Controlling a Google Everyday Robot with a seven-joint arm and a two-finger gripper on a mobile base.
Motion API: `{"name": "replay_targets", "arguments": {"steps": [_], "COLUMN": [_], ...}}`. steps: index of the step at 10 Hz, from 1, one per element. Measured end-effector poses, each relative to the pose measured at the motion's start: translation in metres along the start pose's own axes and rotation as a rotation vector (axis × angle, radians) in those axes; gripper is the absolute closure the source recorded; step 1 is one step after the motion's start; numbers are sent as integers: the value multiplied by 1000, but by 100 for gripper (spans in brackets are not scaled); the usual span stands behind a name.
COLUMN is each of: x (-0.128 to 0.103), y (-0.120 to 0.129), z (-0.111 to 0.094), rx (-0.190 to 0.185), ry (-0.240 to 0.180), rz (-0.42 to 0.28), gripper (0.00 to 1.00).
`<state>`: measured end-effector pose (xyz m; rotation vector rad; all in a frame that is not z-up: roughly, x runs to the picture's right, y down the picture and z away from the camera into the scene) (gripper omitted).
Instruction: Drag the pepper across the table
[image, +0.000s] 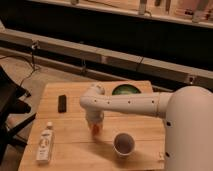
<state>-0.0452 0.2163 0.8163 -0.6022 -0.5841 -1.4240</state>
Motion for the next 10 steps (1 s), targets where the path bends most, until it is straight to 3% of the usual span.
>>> {"name": "replay_targets", "arguments": {"steps": [10], "x": [12], "y": [-3], "z": [-4], "rx": [-4], "ry": [0], "rz": [-10], "gripper": [100]}}
